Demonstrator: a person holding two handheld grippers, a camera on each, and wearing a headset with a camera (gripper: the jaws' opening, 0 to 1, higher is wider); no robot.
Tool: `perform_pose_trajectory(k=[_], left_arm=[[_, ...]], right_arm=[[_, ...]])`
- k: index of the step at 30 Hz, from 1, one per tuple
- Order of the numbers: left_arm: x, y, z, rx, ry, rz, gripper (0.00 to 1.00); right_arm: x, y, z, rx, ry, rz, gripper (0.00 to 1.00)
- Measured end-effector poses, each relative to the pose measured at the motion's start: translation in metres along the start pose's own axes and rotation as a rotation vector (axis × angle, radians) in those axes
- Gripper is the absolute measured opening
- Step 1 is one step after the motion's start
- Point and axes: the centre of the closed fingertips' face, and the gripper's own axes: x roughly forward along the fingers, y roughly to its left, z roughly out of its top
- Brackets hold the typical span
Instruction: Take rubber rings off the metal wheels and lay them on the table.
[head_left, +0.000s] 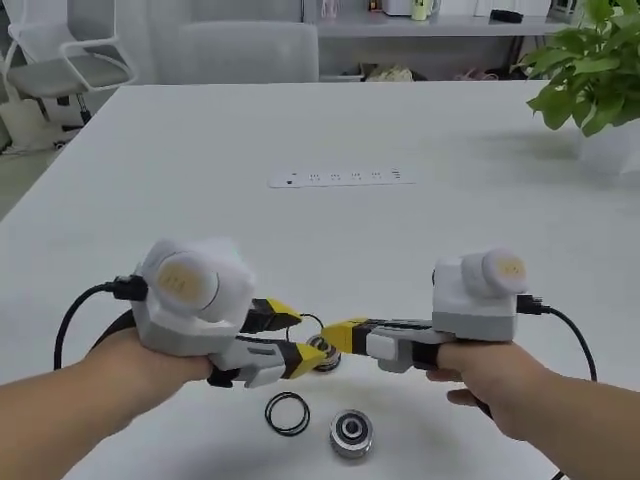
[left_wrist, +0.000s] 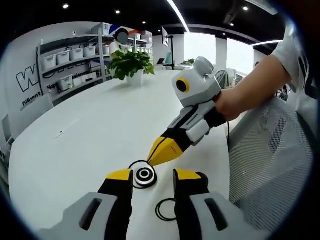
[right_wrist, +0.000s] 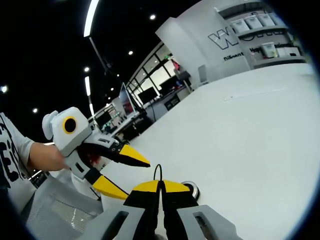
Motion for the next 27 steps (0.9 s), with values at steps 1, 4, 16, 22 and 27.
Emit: perform_pose_trajectory(k=[1, 4, 16, 22, 27], left_arm=[[-0.003, 0.000, 0.001, 0.001, -0.005, 0.000, 0.30], [-0.011, -0.002, 0.003, -0.006, -0.020, 0.000, 0.31], [-0.050, -0.006, 0.002, -0.033, -0.068, 0.037, 0.40], [-0.065, -0.005, 0.000, -0.047, -0.084, 0.061, 0.46], [-0.072, -0.007, -0.006, -0.048, -0.081, 0.075, 0.49]], right_arm=[[-0.001, 0.001, 0.001, 0.001, -0.002, 0.003, 0.00], [-0.002, 0.005, 0.001, 0.001, -0.003, 0.010, 0.00], [0.003, 0.021, -0.006, -0.018, 0.026, 0.046, 0.00], [0.005, 0.027, -0.015, -0.026, 0.059, 0.065, 0.00], [0.008, 0.031, -0.021, -0.027, 0.080, 0.078, 0.00]])
